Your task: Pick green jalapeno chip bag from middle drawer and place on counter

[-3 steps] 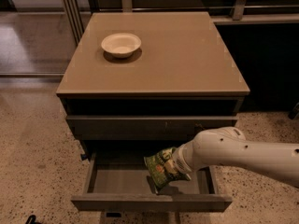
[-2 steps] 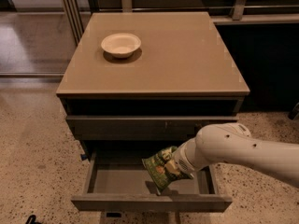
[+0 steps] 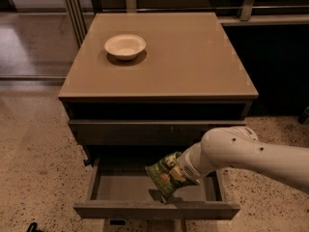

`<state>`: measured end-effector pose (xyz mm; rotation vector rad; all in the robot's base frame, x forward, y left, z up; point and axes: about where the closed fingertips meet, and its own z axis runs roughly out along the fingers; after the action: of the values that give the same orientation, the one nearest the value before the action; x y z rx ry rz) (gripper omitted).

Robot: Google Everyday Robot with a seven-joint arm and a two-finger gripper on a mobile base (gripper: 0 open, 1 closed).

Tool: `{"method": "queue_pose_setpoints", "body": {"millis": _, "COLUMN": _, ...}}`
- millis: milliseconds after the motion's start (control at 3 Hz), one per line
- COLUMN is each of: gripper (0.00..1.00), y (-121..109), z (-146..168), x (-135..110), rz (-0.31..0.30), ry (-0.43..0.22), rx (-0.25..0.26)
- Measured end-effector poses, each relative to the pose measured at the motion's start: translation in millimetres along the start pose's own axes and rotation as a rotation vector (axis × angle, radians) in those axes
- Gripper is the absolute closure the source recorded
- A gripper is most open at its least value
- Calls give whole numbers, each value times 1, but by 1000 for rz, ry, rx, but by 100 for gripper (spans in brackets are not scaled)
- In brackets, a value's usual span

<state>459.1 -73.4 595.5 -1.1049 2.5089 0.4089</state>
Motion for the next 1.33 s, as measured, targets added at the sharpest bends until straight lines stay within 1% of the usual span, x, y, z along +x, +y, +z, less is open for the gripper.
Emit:
{"method": "queue_pose_setpoints", "body": {"millis": 333, "gripper": 100, "y": -1, "z": -59, "x": -26, "rz": -98, "ry": -4, "rx": 95}}
{"method": "queue_pose_setpoints", "body": {"millis": 667, "gripper": 100, "y": -3, "z": -125, "x": -63, "rz": -207, "ry": -23, "rx": 199}}
{"method": "queue_pose_setpoints", "body": {"millis": 1000, "gripper": 100, "y": -16, "z": -185, "x": -100, "rz": -252, "ry": -84, "rx": 295}}
{"method": "queue_pose_setpoints", "body": {"millis": 1333, "gripper": 100, "y": -15, "z": -190, "x": -107, "rz": -254, "ry": -87, "rx": 300}}
